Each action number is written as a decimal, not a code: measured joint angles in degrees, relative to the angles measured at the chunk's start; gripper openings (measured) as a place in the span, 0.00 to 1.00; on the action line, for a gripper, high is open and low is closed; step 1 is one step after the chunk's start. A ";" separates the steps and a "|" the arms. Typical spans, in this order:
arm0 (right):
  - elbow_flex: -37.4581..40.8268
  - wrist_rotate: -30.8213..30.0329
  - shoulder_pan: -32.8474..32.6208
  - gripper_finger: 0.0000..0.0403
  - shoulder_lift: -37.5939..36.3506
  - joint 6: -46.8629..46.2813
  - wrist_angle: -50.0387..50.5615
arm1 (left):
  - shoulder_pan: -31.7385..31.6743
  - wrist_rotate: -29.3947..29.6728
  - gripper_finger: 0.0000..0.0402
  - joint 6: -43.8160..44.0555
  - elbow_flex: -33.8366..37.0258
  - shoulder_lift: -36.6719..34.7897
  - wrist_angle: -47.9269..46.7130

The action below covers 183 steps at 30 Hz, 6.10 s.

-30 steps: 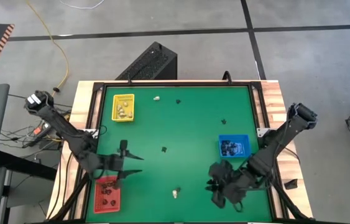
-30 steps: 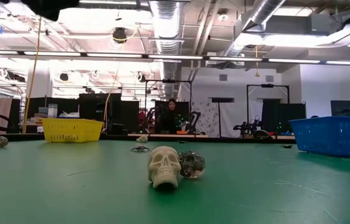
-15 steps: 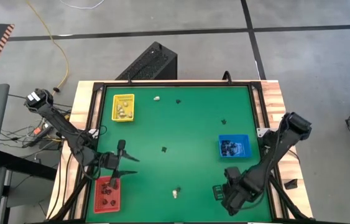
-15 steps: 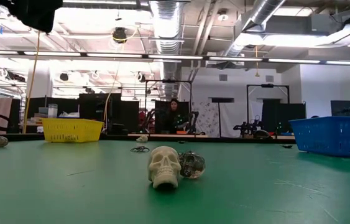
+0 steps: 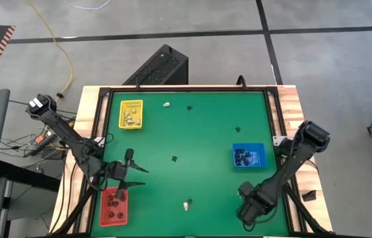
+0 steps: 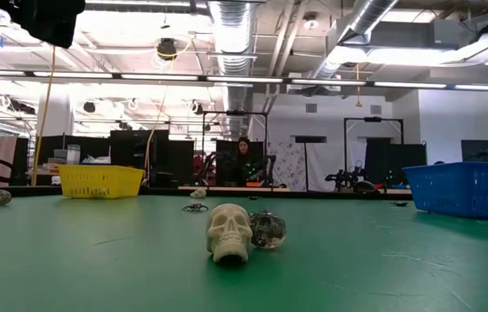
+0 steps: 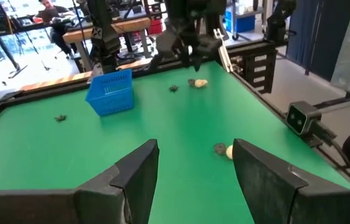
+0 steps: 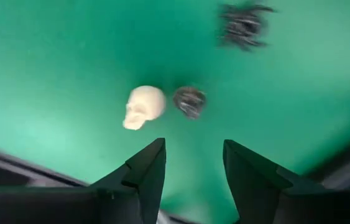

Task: Sort Halloween decoration
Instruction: Put the black skull toy into the red bin, then put the white skull toy into the yellow bin

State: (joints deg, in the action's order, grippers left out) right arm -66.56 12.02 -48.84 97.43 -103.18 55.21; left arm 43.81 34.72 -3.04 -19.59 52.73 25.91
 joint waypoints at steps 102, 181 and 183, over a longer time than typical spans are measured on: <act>-67.09 -14.84 32.77 0.65 63.96 97.66 -85.33 | 7.31 3.37 0.49 -4.40 -0.04 -13.53 -11.57; -65.52 -23.09 22.14 0.12 44.26 86.13 10.47 | 7.32 3.12 0.49 -2.28 0.00 -13.35 -13.79; -66.47 -22.97 22.10 0.12 44.26 86.13 10.51 | 7.32 3.10 0.49 -2.18 0.00 -13.36 -14.09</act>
State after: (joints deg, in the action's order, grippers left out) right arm -133.03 -10.95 -26.74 141.69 -17.05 65.72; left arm 51.13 37.82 -5.23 -19.59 39.37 11.82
